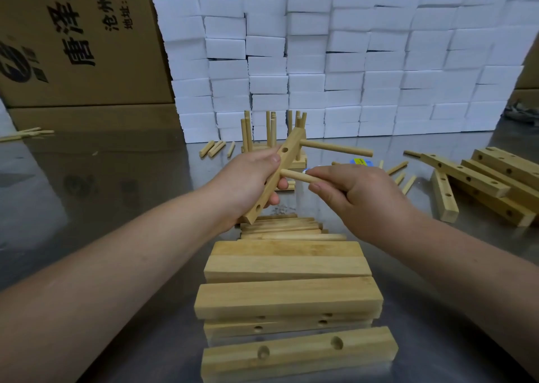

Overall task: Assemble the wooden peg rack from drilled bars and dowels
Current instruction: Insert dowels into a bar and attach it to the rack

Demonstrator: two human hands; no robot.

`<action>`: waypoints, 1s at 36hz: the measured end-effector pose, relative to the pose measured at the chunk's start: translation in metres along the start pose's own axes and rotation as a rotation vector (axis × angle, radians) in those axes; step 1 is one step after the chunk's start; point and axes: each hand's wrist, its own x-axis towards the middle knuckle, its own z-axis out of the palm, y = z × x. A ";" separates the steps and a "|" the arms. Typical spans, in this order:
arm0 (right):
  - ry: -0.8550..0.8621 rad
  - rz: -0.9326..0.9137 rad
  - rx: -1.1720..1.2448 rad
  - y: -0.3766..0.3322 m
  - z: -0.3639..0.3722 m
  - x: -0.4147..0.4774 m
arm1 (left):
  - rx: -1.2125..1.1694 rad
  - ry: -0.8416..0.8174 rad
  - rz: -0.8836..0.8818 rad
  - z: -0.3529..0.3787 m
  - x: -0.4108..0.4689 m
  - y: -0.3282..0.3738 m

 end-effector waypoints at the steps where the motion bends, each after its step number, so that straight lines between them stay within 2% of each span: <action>1: 0.006 0.012 0.022 0.000 0.000 0.000 | 0.001 0.006 0.001 0.001 0.000 0.000; 13: 0.002 0.312 0.368 -0.003 0.003 0.002 | 0.078 0.069 0.034 0.005 -0.002 0.003; 18: 0.040 0.349 0.467 -0.005 0.002 0.003 | 0.105 0.096 0.060 0.004 0.000 0.003; 22: 0.091 0.407 0.564 -0.001 0.007 0.007 | -0.012 0.157 0.057 0.001 0.006 0.005; 26: 0.154 0.606 0.710 0.017 0.011 0.009 | -0.167 0.291 -0.051 -0.008 0.015 -0.001; 28: 0.085 0.643 0.718 0.021 0.013 0.008 | -0.222 0.354 -0.107 -0.014 0.019 -0.005; 32: -0.328 0.394 0.350 0.019 0.016 -0.004 | -0.262 0.416 -0.159 -0.018 0.021 -0.016; 34: -0.475 0.367 0.387 0.016 0.017 -0.007 | -0.230 0.433 -0.163 -0.018 0.021 -0.021; 36: -0.537 0.383 0.438 0.013 0.016 -0.007 | -0.211 0.425 -0.166 -0.017 0.022 -0.024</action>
